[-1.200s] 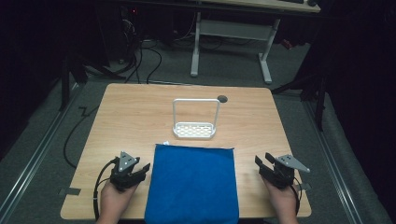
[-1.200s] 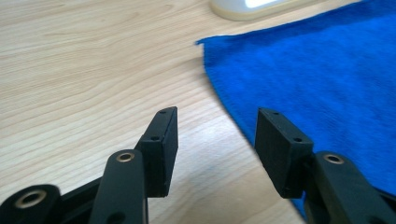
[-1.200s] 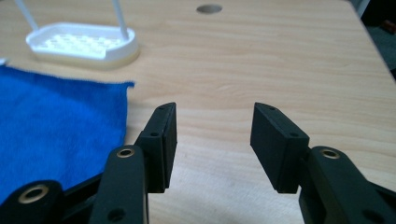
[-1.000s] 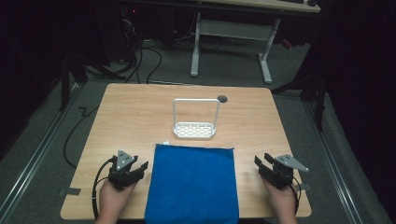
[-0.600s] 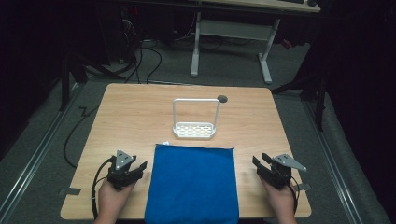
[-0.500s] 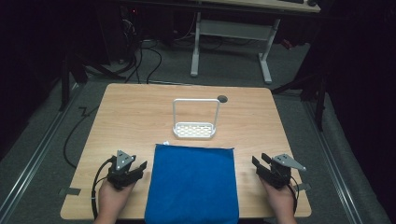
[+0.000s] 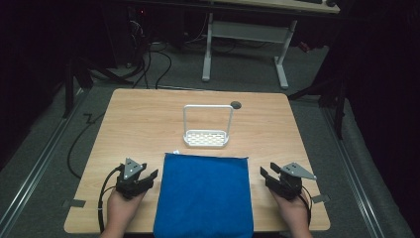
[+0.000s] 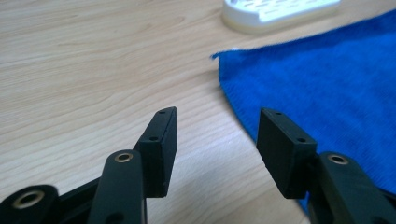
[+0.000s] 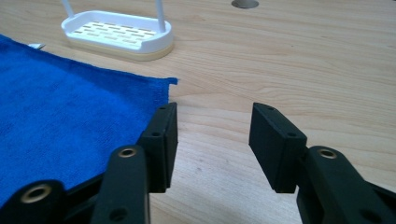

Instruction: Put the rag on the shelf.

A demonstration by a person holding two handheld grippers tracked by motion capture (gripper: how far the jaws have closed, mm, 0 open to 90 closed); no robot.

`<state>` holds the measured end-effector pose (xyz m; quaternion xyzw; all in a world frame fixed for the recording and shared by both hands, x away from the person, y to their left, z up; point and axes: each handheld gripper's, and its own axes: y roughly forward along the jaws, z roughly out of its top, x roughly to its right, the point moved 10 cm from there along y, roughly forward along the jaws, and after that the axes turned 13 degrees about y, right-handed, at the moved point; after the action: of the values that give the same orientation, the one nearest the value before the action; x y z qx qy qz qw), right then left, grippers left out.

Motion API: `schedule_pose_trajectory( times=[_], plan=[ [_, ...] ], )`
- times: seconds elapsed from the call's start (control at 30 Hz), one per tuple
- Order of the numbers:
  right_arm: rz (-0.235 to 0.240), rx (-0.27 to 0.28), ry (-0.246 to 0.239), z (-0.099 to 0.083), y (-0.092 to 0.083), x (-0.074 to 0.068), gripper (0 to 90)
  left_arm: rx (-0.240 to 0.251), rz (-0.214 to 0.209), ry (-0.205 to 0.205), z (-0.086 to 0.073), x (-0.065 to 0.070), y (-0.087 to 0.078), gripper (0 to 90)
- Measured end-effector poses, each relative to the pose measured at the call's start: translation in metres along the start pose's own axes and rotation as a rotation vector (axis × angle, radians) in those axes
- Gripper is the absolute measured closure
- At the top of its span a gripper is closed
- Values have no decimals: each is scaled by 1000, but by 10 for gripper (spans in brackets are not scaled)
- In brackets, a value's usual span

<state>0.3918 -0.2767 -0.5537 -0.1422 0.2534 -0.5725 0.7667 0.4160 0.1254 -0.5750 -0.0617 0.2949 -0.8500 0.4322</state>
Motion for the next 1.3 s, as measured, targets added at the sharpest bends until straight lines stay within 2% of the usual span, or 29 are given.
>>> schedule_pose_trajectory(
  times=[0.07, 0.2, 0.3, 0.4, 0.6, 0.7, 0.8, 0.9, 0.97, 1.07, 1.17, 1.3],
  plan=[
    [10, -5, -9, 0, 2, -4, 502, 8, -14, -15, 4, 1, 4, 477],
    [28, -20, -31, -2, 7, -13, 479, 9, -30, -8, 14, 2, 12, 450],
    [36, -27, -38, -2, 9, -16, 475, 15, -37, -19, 17, 2, 17, 450],
    [42, -43, -46, -5, 15, -23, 465, 10, -40, -10, 22, 1, 27, 454],
    [44, -56, -66, -8, 20, -32, 464, -36, -35, 2, 24, -6, 48, 457],
    [45, -63, -69, -10, 21, -35, 464, -23, -37, -26, 24, -8, 57, 476],
    [43, -75, -68, -12, 24, -37, 463, -74, -76, -35, 22, -6, 68, 490],
    [42, -81, -70, -11, 29, -38, 463, -66, -78, -23, 27, -3, 72, 518],
    [47, -86, -53, -10, 32, -39, 466, -58, -91, -34, 29, -1, 74, 541],
    [26, -109, -69, -7, 40, -40, 471, -77, -104, -19, 30, 4, 77, 556],
    [16, -118, -83, -5, 44, -40, 477, -81, -108, -29, 30, 4, 77, 587],
    [13, -137, -50, 2, 58, -38, 499, -76, -118, -41, 31, 4, 77, 595]
  ],
)
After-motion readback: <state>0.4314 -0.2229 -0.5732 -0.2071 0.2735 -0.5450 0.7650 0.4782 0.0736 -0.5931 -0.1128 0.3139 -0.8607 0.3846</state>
